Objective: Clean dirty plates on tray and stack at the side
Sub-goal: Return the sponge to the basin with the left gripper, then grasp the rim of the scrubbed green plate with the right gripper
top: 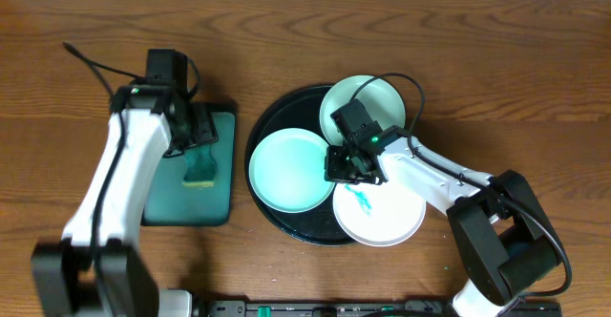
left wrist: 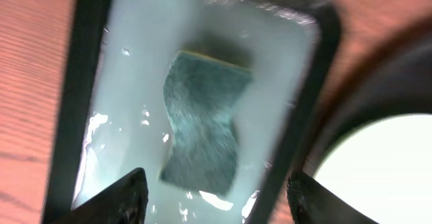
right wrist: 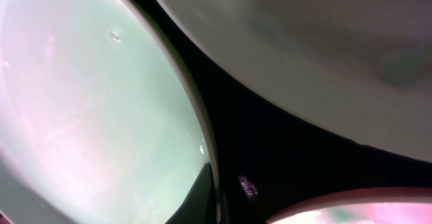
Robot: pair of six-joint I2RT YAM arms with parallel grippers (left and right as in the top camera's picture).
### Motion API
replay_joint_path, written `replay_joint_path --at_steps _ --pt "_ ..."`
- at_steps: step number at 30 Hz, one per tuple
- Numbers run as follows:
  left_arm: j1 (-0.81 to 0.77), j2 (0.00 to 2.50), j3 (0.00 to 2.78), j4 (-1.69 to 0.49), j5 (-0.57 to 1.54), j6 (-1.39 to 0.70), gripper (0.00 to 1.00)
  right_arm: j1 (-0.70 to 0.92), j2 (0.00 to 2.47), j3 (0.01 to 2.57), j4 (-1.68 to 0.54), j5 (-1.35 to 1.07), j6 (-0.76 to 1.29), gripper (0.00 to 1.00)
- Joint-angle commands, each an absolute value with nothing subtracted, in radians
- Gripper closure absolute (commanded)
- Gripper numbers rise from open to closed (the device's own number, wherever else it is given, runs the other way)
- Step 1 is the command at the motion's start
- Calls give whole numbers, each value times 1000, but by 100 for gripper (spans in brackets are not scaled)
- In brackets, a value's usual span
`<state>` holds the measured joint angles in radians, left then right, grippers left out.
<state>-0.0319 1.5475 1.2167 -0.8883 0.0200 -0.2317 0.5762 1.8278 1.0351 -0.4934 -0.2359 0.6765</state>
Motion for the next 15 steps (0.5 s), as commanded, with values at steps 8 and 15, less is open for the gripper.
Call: replay_joint_path --at_steps 8,15 --pt "-98 1342 1219 -957 16 -241 20 535 1834 1040 -456 -566 683 98" --pt "-104 1332 1219 -965 16 -272 19 464 1834 1040 -439 -700 649 98"
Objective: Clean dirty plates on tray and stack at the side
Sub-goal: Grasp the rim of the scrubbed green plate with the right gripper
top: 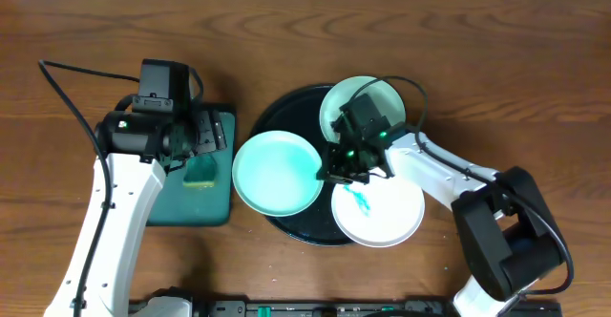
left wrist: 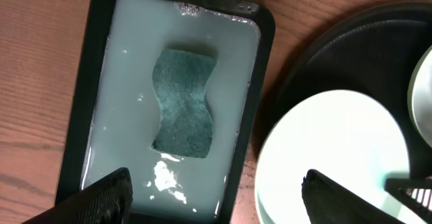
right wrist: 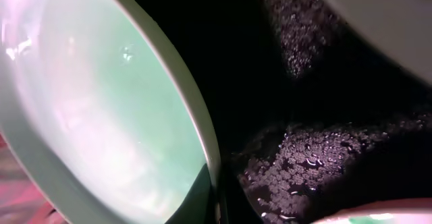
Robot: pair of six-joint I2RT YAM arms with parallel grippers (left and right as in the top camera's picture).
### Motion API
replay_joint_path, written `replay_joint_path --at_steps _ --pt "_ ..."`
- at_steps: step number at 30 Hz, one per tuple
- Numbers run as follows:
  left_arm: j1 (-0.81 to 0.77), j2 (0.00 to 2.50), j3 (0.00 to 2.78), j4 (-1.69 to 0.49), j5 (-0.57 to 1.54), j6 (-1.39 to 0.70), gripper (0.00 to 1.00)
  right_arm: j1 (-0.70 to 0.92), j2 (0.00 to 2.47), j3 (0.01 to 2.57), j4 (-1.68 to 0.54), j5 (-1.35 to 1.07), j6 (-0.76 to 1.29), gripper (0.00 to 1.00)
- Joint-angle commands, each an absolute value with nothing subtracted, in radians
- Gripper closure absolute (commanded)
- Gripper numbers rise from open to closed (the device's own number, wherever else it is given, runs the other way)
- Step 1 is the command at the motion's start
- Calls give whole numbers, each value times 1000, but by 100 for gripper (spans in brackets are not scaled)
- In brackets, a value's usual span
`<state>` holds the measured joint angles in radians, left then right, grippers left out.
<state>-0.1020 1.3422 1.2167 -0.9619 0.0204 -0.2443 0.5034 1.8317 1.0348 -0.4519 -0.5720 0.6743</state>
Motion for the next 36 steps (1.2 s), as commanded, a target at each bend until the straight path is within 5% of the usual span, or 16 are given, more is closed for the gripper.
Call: replay_joint_path --at_steps 1,15,36 --pt "-104 1332 1219 -964 17 -275 19 453 1834 1040 -432 -715 645 98" --pt "-104 1332 1219 -960 16 -275 19 376 1781 1041 -359 -720 360 99" --pt "-104 1332 1219 -960 16 -275 18 492 1488 1099 -817 92 260 98"
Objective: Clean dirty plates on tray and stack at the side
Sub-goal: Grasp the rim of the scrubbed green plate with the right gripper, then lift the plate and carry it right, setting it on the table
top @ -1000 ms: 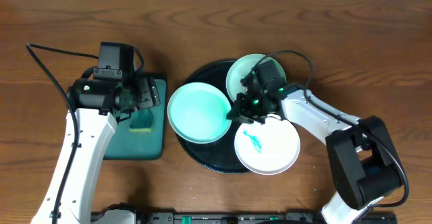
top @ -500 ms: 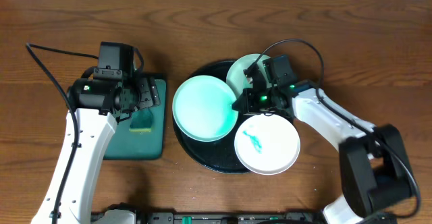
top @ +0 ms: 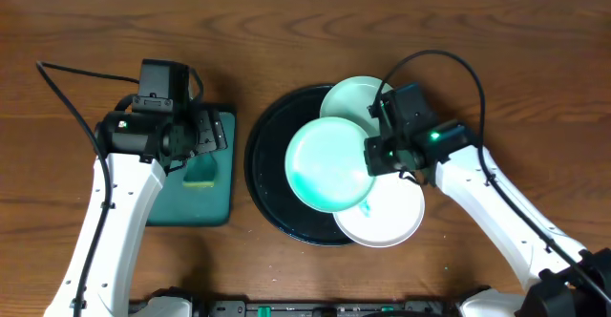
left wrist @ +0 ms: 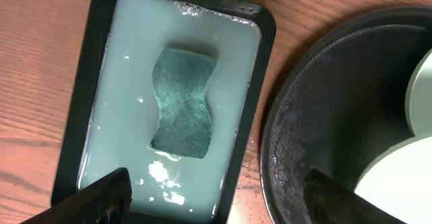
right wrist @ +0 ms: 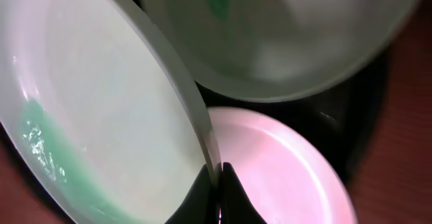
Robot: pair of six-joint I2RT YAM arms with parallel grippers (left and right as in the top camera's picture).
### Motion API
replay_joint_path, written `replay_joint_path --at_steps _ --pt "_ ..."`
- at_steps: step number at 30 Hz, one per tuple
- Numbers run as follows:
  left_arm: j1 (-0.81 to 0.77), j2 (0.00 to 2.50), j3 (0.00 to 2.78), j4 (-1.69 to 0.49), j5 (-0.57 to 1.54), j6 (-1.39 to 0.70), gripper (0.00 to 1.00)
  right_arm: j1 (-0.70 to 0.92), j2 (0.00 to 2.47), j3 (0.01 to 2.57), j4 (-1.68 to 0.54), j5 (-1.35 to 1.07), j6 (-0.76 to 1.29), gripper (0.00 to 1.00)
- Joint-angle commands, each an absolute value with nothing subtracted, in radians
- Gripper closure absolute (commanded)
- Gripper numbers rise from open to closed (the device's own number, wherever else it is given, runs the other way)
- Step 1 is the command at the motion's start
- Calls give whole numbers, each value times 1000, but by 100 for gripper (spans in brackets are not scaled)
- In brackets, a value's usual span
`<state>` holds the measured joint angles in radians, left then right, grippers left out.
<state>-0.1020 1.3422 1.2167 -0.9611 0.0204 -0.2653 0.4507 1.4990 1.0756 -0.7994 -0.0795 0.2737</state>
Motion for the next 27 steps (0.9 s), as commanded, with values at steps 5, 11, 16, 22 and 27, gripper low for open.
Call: replay_joint_path --at_steps 5,11,16,22,27 --pt "-104 1332 1219 -960 16 -274 18 578 1489 1115 -829 216 265 99" --pt "-104 1332 1219 -960 16 -274 18 617 1489 1183 -831 215 276 99" --pt "-104 1332 1219 -960 16 -274 18 627 1489 1257 -811 332 204 99" --pt "-104 1333 1219 -960 16 -274 18 698 1489 1313 -766 531 78 99" --pt "-104 1333 1219 -960 15 -274 18 813 1493 1314 -706 776 -68 99"
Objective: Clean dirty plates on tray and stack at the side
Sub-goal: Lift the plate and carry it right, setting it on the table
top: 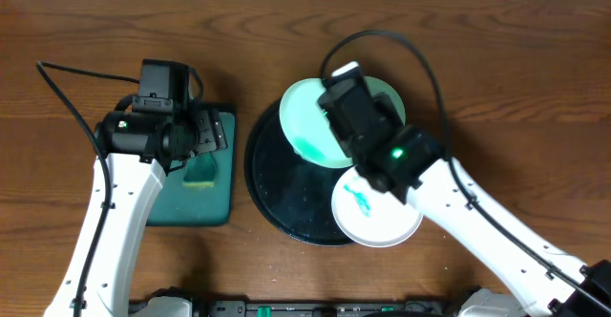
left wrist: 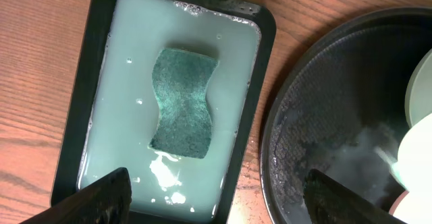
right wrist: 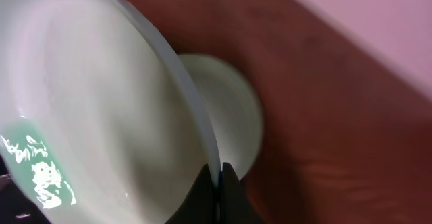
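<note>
My right gripper [right wrist: 217, 177] is shut on the rim of a mint-green plate [top: 307, 126], held tilted and high above the back of the round black tray [top: 286, 202]. The plate's face [right wrist: 101, 102] is wet, with a green sheen low on it. A pale green plate [top: 389, 97] lies at the tray's back, partly under my arm. A white plate [top: 377, 217] with a blue smear sits at the front right. My left gripper [left wrist: 219, 207] hangs open above the basin [left wrist: 101, 48], over the green sponge [left wrist: 183, 102] in milky water.
The dark green basin [top: 162, 207] stands left of the tray on the wooden table [top: 76, 31]. Wet patches shine on the tray floor [left wrist: 324, 123]. A black cable [top: 67, 69] runs off behind the left arm.
My right arm has risen toward the camera and carried the mint-green plate from over the tray's middle to its back left. The left arm has not moved.
First the mint-green plate lay on the tray's left with my right gripper at its rim, and my left gripper hung low over the sponge. Then the plate overhung the tray's left edge and the left arm stood higher. Later it was tilted over the middle, now higher at the back.
</note>
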Robot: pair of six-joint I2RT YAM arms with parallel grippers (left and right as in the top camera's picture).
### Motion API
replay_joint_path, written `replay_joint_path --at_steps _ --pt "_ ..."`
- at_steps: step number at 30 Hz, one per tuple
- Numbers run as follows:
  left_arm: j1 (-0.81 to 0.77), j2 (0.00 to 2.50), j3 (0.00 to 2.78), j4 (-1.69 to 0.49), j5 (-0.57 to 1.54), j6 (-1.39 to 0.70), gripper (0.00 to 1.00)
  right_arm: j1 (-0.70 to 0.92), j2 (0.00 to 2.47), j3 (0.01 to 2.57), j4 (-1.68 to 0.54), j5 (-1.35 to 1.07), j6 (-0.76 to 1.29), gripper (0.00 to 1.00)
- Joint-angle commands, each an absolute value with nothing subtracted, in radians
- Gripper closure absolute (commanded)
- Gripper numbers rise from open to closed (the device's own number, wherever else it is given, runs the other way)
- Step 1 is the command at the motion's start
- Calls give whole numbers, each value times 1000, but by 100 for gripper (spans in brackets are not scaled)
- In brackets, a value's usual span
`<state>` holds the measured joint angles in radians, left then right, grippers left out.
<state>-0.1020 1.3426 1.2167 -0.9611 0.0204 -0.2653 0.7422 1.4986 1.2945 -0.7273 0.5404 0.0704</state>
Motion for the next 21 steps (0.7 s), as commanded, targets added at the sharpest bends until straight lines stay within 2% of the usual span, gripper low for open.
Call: replay_joint_path --at_steps 1,14,21 --pt "-104 1333 1219 -960 15 -274 18 836 1496 1314 -698 822 -93 99" --pt "-104 1333 1219 -960 15 -274 18 1161 1529 1314 -640 1384 -459 99" --pt "-104 1333 1219 -960 15 -274 18 1242 1536 1314 -633 1478 -535 99"
